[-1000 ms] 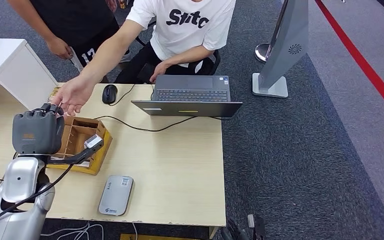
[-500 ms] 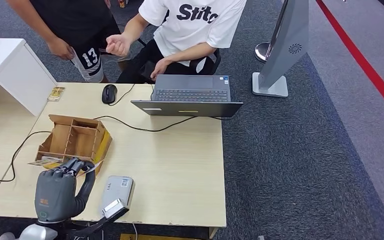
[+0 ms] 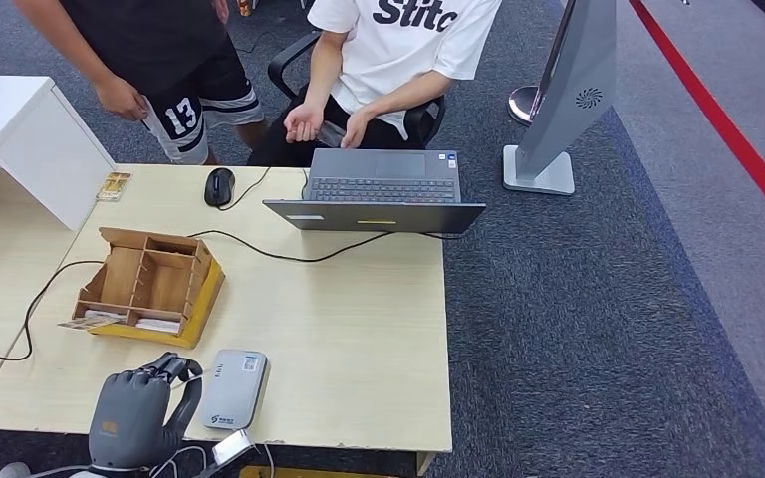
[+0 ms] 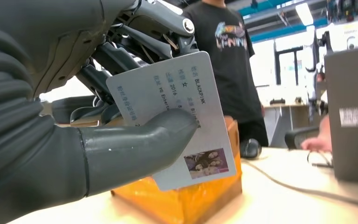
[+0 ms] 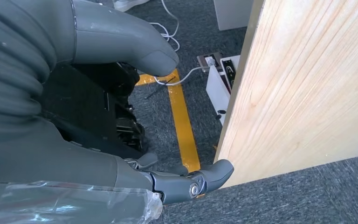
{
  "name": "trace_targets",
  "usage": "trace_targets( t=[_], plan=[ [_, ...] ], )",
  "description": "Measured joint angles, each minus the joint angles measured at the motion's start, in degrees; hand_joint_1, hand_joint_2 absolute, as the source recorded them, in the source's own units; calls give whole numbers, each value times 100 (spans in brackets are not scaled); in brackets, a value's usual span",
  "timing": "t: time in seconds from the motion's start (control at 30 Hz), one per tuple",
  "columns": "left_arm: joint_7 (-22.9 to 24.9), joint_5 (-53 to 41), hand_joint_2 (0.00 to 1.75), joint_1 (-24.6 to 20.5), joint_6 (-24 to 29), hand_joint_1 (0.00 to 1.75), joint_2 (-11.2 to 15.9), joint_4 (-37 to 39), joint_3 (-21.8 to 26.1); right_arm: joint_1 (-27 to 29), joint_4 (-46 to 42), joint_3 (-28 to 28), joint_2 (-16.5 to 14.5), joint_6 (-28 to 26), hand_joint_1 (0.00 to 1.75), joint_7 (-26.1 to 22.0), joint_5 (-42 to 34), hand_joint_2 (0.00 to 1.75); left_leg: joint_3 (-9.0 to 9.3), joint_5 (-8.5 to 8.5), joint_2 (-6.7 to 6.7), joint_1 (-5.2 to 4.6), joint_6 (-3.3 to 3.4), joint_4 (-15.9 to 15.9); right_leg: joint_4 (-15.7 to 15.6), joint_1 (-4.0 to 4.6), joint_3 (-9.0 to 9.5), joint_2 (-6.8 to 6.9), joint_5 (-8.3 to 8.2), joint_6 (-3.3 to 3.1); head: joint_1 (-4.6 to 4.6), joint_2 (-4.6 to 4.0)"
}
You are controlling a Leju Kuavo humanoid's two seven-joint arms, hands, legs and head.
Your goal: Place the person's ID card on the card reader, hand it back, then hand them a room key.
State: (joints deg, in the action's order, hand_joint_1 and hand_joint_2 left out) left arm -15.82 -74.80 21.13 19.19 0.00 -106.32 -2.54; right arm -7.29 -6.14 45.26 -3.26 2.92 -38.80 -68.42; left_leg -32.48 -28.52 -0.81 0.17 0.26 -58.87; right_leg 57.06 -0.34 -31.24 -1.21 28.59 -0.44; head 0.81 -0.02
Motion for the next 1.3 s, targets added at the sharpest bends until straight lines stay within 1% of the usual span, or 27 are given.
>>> trace_targets(
  t=[0.3,0.57,0.77,1.0,1.13,1.2,1.3],
  plan=[
    [31,-11,175,-136,-225,175,17,592,-50,-1,24,106,0,69,0,13,-127,175,0,0,0,1,0,0,0,0,-1,0,0,0,0,-1],
    [308,51,175,-296,-234,175,77,1071,-339,-6,33,289,0,82,0,22,-293,175,1,0,0,1,0,0,0,0,-1,0,0,0,0,-1],
    [337,237,175,-363,-158,175,148,1280,-460,-6,38,414,0,91,0,25,-399,175,1,0,0,1,0,0,0,0,-1,0,0,0,0,-1],
    [374,308,175,-451,-131,175,168,1244,-463,-6,54,572,0,108,0,25,-504,175,1,0,0,1,0,0,0,0,-1,0,0,-1,0,0],
    [379,166,175,-501,0,175,170,916,-460,-5,75,681,0,108,0,54,-581,175,1,1,0,1,0,-1,0,0,-1,0,-1,-1,1,-1],
    [434,19,175,-613,-90,175,188,624,-451,-4,88,768,0,107,0,100,-636,175,1,1,-2,1,0,-1,0,0,0,1,-1,-1,1,-1],
    [628,-166,175,-932,-388,175,261,315,-405,-8,96,936,0,85,0,175,-667,175,2,4,-3,1,0,-1,1,0,2,3,-2,-2,0,-1]
  ],
)
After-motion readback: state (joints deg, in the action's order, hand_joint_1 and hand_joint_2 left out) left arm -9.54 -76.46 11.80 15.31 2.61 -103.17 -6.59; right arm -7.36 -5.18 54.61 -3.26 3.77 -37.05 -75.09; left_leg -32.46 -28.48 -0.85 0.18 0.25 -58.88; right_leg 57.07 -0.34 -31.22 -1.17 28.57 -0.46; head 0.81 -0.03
